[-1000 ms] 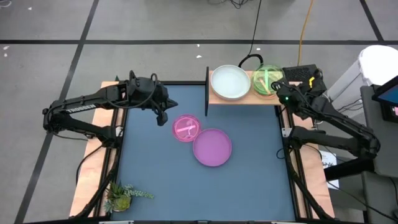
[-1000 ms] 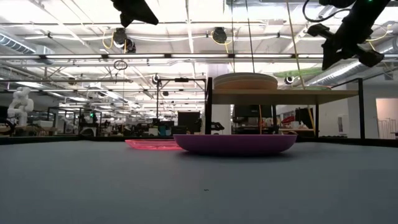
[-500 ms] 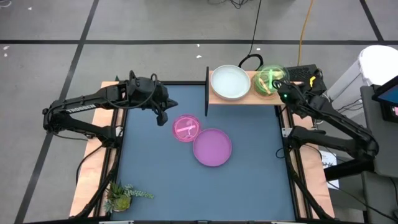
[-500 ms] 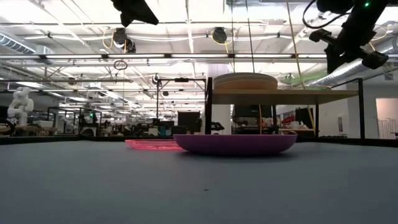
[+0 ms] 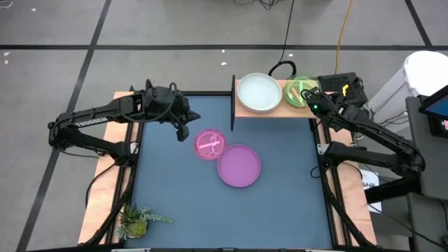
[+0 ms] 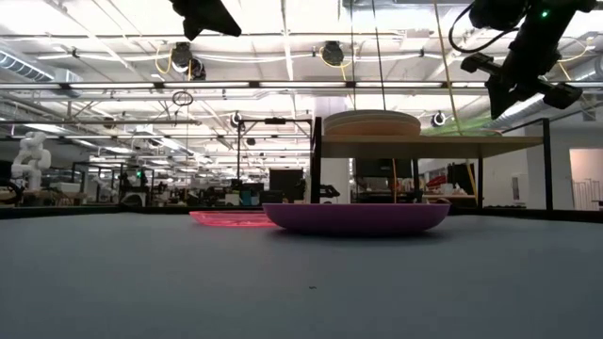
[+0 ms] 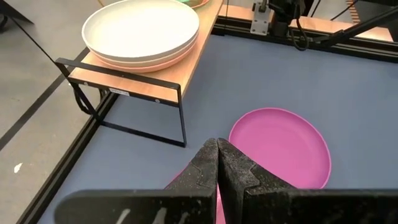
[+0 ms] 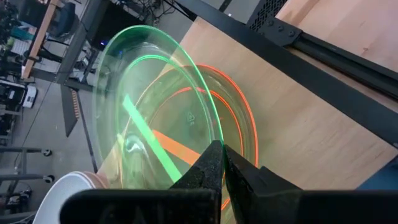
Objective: Place and stack plates onto a shelf
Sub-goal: Stack the small green plate on top of the small orange plate on the shelf, then stack the large purple plate on the large white plate on the shelf
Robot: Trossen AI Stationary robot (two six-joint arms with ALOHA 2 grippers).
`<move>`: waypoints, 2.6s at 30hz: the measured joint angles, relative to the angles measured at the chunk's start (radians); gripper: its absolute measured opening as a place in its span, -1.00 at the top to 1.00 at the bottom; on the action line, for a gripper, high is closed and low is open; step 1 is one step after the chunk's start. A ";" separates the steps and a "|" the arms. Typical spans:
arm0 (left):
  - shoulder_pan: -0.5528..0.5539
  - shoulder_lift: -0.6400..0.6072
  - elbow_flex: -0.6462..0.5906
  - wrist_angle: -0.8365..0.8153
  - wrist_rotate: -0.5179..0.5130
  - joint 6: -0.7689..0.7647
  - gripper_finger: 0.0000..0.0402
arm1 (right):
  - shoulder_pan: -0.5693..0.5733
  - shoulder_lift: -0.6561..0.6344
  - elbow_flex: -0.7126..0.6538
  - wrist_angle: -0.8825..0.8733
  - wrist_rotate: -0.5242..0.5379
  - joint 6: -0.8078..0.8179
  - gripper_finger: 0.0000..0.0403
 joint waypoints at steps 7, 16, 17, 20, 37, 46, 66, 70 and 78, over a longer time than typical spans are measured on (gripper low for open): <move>0.000 0.000 0.000 0.000 0.000 -0.002 0.99 | 0.000 0.000 0.000 0.000 -0.001 0.000 1.00; 0.000 0.000 0.000 0.000 0.000 -0.002 0.99 | 0.000 0.000 0.000 0.000 -0.031 -0.002 1.00; 0.000 0.000 0.000 0.000 0.000 -0.002 0.99 | 0.000 0.000 0.000 0.000 -0.034 -0.002 1.00; 0.000 0.000 0.000 0.000 0.000 -0.002 0.99 | 0.000 0.000 0.000 -0.002 -0.050 -0.003 1.00; 0.000 0.000 0.000 0.000 0.000 -0.003 0.99 | 0.000 0.000 0.000 -0.015 -0.057 0.000 1.00; 0.000 0.000 0.000 0.000 0.000 -0.021 0.99 | 0.000 0.000 0.000 -0.015 -0.075 0.000 0.69; 0.000 0.000 0.000 -0.025 0.000 -0.049 0.99 | 0.068 -0.057 0.000 0.090 -0.288 -0.116 0.26; 0.000 0.000 0.000 -0.025 0.000 -0.040 0.99 | 0.124 -0.053 -0.001 0.136 -0.355 -0.132 0.26; 0.000 0.000 0.000 -0.035 0.001 -0.023 0.99 | 0.255 -0.035 -0.001 0.218 -0.368 -0.105 0.26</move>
